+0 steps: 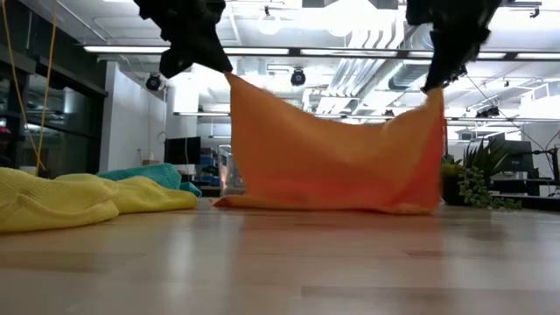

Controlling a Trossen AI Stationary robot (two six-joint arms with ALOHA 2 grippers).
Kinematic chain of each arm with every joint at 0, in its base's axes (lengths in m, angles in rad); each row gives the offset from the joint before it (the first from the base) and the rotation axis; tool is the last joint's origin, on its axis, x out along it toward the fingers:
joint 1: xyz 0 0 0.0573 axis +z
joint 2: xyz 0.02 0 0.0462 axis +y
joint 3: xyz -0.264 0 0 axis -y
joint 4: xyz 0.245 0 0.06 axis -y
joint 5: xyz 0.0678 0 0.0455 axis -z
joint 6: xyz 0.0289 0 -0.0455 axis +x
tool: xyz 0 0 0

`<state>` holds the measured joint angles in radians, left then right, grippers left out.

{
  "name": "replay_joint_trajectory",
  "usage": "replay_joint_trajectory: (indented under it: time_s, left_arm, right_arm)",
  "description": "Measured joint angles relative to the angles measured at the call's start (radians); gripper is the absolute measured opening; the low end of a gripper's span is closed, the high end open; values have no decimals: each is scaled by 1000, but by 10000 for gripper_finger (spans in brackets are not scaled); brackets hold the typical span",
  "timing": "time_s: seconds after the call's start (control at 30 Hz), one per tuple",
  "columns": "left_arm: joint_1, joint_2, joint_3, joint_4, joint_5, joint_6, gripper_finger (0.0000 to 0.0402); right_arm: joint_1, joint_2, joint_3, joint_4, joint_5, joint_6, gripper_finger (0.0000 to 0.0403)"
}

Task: Fold microfiber towels
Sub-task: Fold the orange microfiber towel

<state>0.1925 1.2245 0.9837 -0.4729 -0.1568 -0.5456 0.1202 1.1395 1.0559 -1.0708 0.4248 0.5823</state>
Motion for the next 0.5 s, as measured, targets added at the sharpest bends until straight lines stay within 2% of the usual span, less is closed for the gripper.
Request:
replay_joint_trajectory:
  time_s: [0.27,0.5]
  left_arm:
    - [145,-117,88,-1,-35,111,0]
    - [194,-162,100,-65,-60,168,0]
  right_arm:
    - [-101,-3,208,-166,89,-182,0]
    - [-148,-3,306,-197,142,-326,0]
